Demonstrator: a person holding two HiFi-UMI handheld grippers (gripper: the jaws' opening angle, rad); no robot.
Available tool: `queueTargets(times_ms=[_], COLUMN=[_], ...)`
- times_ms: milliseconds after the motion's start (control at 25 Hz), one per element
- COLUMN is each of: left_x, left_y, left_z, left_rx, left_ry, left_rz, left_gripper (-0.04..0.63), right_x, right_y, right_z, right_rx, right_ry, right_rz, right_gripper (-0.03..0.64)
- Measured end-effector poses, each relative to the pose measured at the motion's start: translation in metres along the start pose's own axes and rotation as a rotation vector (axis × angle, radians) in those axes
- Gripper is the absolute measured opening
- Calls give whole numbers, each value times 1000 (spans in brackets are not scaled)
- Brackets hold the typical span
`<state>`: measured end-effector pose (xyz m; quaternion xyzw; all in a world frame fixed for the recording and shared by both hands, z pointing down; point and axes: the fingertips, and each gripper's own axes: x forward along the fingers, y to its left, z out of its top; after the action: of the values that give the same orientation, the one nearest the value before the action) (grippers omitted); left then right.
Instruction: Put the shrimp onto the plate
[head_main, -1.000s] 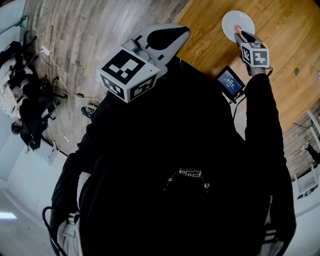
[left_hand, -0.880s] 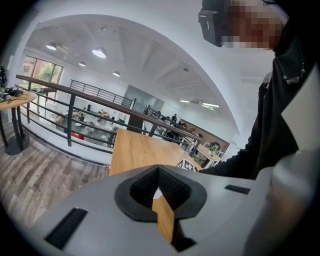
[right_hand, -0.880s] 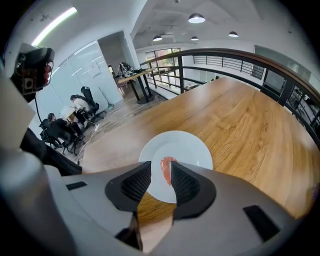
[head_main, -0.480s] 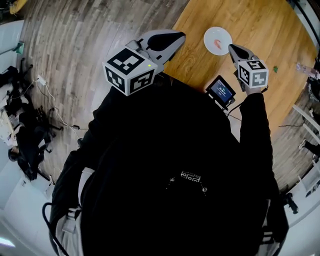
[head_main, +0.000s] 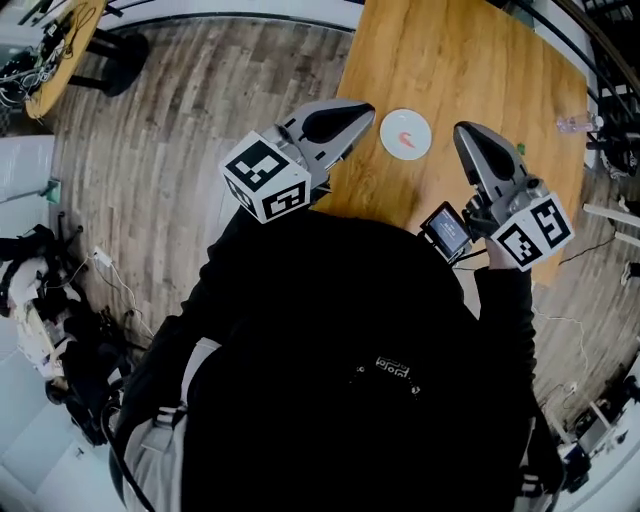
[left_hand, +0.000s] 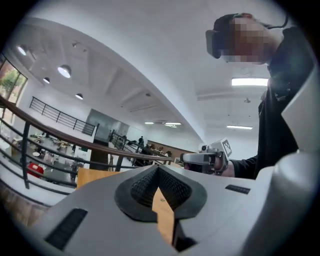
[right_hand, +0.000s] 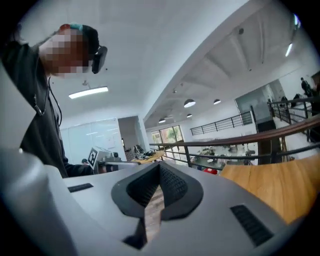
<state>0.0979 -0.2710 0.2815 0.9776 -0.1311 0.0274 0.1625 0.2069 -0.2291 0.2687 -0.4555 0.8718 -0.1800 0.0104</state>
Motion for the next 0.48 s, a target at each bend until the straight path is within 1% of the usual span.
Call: queueTargets(times_ms=[80, 160, 240, 320, 400, 480], left_x=[6, 14, 26, 30, 29, 31], left_y=[-12, -28, -37, -37, -38, -39], left_z=[23, 37, 46, 55, 55, 39], left_rx=[43, 74, 88, 89, 93, 110], left_ry=[-20, -19, -14, -8, 11, 34], left_rz=[-51, -97, -133, -149, -163, -183], left_gripper=[-2, -2, -2, -2, -2, -2], right_x=[-14, -27, -33, -29, -23, -20], right_y=[12, 19, 20, 24, 30, 27], right_z=[25, 40, 49, 57, 55, 39], right_rx=[-51, -78, -96, -124, -124, -118], right_ry=[-24, -39, -52, -58, -77, -92], right_rz=[-19, -33, -44, -54, -61, -64], right_gripper=[17, 17, 17, 17, 17, 17])
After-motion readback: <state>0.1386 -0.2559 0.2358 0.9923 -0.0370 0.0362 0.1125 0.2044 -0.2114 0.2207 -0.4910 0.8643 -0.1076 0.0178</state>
